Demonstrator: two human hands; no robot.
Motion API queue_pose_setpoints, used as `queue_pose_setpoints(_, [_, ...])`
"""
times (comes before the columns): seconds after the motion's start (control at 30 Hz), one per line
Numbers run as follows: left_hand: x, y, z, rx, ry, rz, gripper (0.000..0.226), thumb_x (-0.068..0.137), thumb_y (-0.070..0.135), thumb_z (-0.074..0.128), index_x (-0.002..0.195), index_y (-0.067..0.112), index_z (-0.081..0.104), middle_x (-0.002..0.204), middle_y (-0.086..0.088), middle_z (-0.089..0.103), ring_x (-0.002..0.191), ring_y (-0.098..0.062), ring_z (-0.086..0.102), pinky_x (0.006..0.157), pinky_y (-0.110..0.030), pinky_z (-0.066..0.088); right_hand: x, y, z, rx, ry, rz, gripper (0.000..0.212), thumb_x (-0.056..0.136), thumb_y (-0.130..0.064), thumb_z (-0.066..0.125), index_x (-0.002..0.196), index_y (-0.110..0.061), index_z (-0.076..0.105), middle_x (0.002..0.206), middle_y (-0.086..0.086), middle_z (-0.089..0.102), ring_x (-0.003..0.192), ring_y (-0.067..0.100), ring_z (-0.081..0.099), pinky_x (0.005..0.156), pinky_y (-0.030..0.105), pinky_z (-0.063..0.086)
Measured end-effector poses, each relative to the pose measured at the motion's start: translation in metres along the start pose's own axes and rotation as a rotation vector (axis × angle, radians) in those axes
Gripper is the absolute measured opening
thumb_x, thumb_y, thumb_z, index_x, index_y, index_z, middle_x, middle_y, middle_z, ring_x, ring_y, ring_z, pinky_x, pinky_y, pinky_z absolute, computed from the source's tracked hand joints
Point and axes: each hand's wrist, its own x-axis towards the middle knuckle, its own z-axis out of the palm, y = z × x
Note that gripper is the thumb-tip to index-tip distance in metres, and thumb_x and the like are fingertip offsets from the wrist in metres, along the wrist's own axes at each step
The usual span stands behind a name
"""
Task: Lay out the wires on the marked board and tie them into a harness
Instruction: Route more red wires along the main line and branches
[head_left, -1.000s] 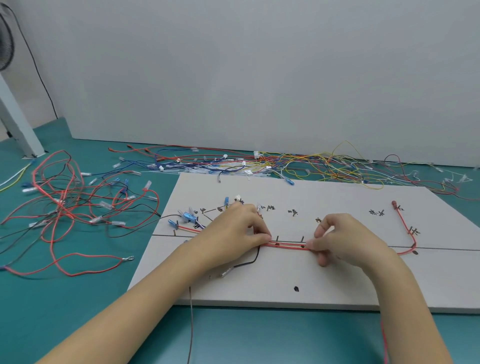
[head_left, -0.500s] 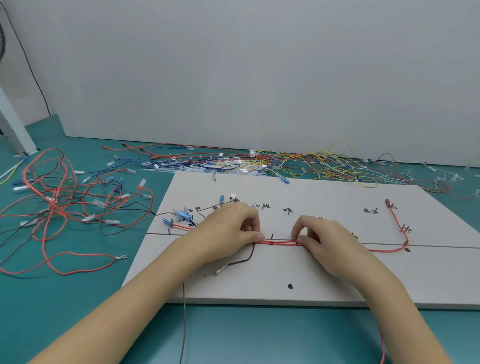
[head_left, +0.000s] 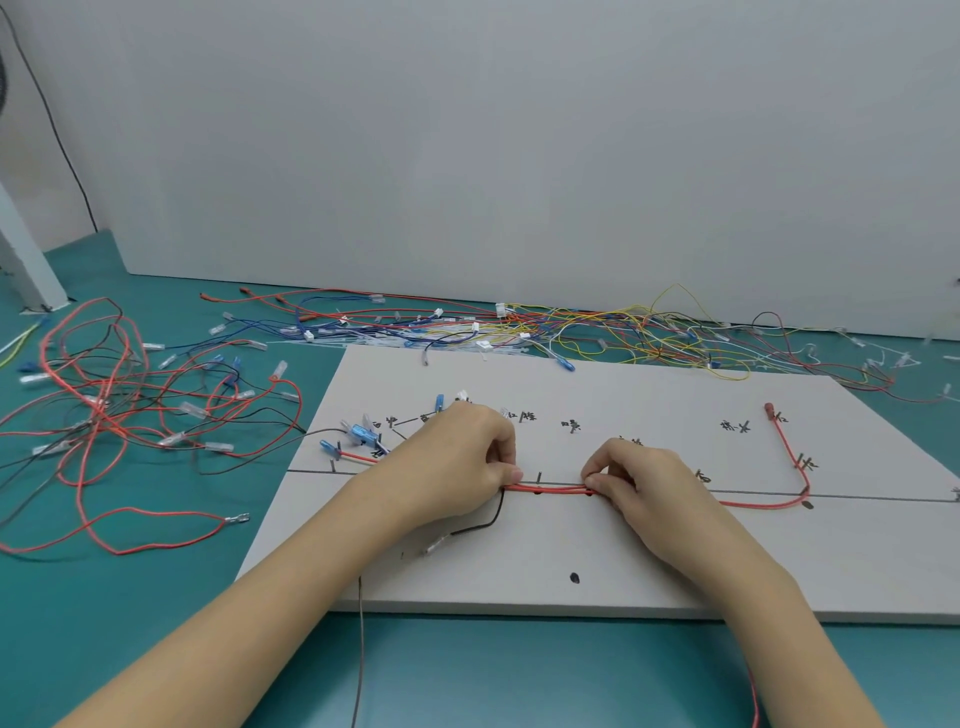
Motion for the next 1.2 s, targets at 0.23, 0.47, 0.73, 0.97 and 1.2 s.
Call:
queue_pose_setpoints(0.23, [-0.006,-0.004,-0.016,0.147,-0.071,-0.066,0.023,0.085,0.028,0.070,0.067,0.026,0.056,0.068,0.015,0.052,0.066,0.002,0.045,0.056,-0.021,0.032,-0.001,-0.012,0.014,0.032,0.026,-0.071,0.013,0.097,-0.021,0.055,0.088,-0.028,0.061,0.077,-0.014,0.057,0.079,0.001,0.051,0.064,0.019,0.034])
queue_pose_setpoints(0.47, [-0.015,-0.019,-0.040,0.195,-0.112,-0.234,0.025,0.080,0.025,0.075,0.060,0.024,0.059,0.072,0.009,0.057,0.070,-0.012,0.056,0.062,-0.025,0.039,0.010,-0.037,0.036,0.032,0.036,-0.162,0.010,0.098,-0.020,0.052,0.093,-0.023,0.060,0.074,-0.018,0.051,0.079,0.009,0.048,0.068,0.026,0.034])
queue_pose_setpoints(0.73, [-0.011,-0.033,-0.053,0.173,-0.128,-0.394,0.017,0.080,0.018,0.072,0.065,0.018,0.066,0.070,0.003,0.065,0.065,-0.014,0.058,0.057,-0.022,0.044,0.023,-0.060,0.046,0.053,0.033,-0.139,0.011,0.098,-0.020,0.050,0.097,-0.018,0.060,0.088,-0.001,0.060,0.089,0.022,0.053,0.081,0.037,0.044])
queue_pose_setpoints(0.97, [-0.013,-0.037,-0.047,0.213,0.015,-0.289,0.018,0.078,0.011,0.063,0.066,0.024,0.065,0.075,0.009,0.062,0.076,-0.014,0.059,0.063,-0.025,0.045,0.031,-0.063,0.046,0.122,0.022,-0.125,0.011,0.092,-0.019,0.059,0.088,-0.021,0.068,0.071,-0.012,0.056,0.077,0.014,0.054,0.073,0.032,0.044])
queue_pose_setpoints(1.2, [-0.010,-0.011,-0.019,-0.181,0.113,0.013,0.015,0.081,0.013,0.070,0.080,0.026,0.078,0.071,0.013,0.069,0.070,-0.001,0.062,0.062,-0.009,0.042,0.032,-0.058,0.039,0.212,0.033,-0.057,0.008,0.087,-0.020,0.067,0.088,-0.020,0.074,0.061,-0.003,0.061,0.061,0.012,0.055,0.061,0.027,0.042])
